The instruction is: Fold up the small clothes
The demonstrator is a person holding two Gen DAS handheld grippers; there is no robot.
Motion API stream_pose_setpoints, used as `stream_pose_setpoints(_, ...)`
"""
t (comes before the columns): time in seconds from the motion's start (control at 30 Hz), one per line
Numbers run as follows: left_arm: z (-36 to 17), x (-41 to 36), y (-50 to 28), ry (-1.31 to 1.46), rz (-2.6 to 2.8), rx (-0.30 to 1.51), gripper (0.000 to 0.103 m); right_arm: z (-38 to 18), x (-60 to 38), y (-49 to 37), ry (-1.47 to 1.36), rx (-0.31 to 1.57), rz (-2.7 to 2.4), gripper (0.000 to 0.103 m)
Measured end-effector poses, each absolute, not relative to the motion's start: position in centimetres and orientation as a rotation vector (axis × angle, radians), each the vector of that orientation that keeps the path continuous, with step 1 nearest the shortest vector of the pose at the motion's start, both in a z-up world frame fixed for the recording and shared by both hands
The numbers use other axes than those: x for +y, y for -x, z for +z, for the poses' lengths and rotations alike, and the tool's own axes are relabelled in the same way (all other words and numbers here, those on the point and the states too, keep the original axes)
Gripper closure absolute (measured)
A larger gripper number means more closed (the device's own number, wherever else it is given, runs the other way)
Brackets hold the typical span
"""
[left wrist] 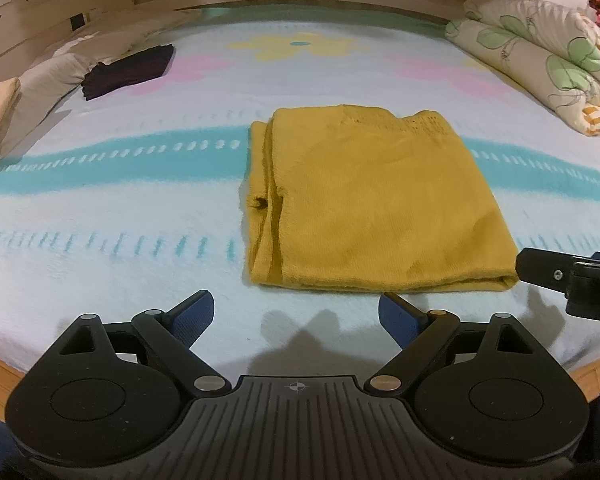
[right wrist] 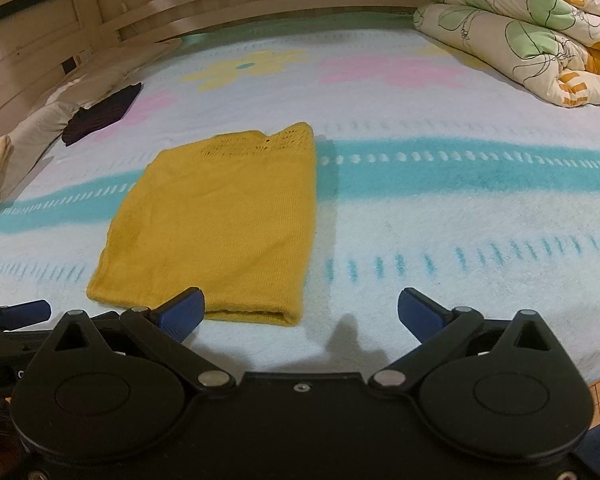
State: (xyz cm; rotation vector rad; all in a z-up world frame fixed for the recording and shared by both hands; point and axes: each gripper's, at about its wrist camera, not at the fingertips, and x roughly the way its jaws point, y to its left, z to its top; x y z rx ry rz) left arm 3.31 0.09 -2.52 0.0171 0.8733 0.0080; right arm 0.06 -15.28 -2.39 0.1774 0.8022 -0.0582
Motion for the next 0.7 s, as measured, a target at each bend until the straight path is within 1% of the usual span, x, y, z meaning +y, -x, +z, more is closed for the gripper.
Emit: stream_pose_setpoints(0.7,-2.61,-0.41,-3.16,-0.025,-0.006,0.869,0.013,-2.56,-15.25,-0.12,-0.186,0.807,-0.054,0.001)
